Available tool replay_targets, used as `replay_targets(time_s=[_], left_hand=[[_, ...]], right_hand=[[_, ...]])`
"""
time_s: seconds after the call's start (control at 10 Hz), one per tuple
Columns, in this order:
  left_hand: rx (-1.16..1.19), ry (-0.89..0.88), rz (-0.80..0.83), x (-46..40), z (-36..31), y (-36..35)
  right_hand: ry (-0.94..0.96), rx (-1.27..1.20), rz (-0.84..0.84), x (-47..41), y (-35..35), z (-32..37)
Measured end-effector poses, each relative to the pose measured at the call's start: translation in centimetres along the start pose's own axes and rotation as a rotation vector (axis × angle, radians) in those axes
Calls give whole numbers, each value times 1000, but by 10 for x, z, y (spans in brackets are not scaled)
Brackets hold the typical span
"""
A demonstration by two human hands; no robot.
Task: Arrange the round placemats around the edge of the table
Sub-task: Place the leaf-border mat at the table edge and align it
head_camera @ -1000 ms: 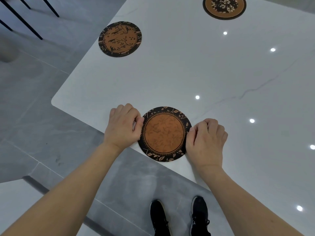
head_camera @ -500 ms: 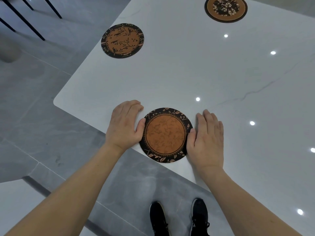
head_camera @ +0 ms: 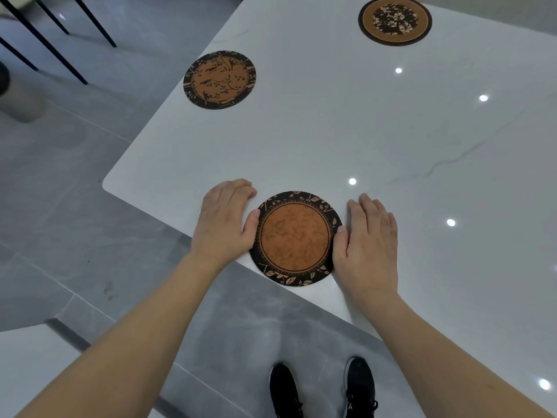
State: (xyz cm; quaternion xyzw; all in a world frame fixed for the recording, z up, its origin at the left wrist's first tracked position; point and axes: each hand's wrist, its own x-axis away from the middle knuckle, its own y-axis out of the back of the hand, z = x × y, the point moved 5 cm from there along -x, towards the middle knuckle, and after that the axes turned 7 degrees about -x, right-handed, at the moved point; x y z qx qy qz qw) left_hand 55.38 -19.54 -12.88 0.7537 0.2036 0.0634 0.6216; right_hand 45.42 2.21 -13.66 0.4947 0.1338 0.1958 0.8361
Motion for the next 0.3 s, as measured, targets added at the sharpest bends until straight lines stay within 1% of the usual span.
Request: replay_targets(time_s=[0.1, 0.2, 0.3], left_hand=[[-14, -1, 17, 0, 1, 3], [-45, -38, 20, 0, -9, 6], [-52, 26, -167, -5, -6, 35]], right_hand=[[6, -38, -16, 0, 2, -3], [22, -89, -19, 0, 0, -2], [-73, -419, -32, -11, 14, -9]])
